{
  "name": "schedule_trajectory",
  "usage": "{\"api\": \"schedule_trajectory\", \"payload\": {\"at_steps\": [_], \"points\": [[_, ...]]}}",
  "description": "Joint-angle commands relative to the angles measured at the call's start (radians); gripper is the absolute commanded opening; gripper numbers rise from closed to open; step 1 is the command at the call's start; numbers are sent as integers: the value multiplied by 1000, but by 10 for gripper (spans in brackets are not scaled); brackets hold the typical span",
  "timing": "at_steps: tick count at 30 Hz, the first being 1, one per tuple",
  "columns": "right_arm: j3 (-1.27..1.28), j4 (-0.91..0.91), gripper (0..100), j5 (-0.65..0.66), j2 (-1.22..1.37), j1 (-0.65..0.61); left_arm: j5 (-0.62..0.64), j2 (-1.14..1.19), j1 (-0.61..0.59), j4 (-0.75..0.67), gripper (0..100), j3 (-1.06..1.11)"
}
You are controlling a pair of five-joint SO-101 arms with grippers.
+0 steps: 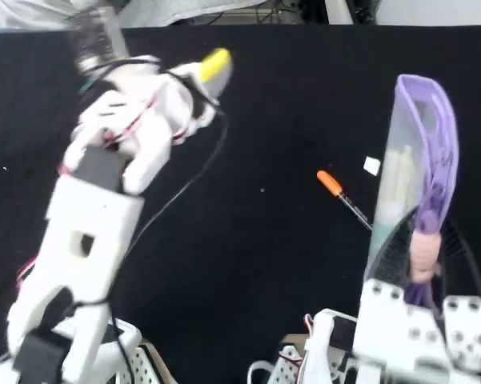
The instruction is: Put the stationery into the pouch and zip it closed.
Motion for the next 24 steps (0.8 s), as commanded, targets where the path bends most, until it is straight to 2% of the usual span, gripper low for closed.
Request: {"api": "schedule_trajectory", "payload": {"at_steps": [1, 8, 12, 15, 20, 24], "points": [[-88, 0, 11, 3, 84, 46, -121, 100, 44, -18, 220, -91], [-237, 78, 11, 3, 199, 106, -408, 295, 196, -26, 219, -101], [-317, 147, 11, 3, 263, 106, -446, 387, 265, -26, 219, -122], [-380, 195, 11, 3, 302, 107, -373, 471, 285, -23, 219, -173], [-504, 284, 11, 5, 371, 109, -127, 635, 302, -9, 219, -298], [-568, 367, 11, 8, 427, 109, 49, 764, 349, 89, 219, -441]]}}
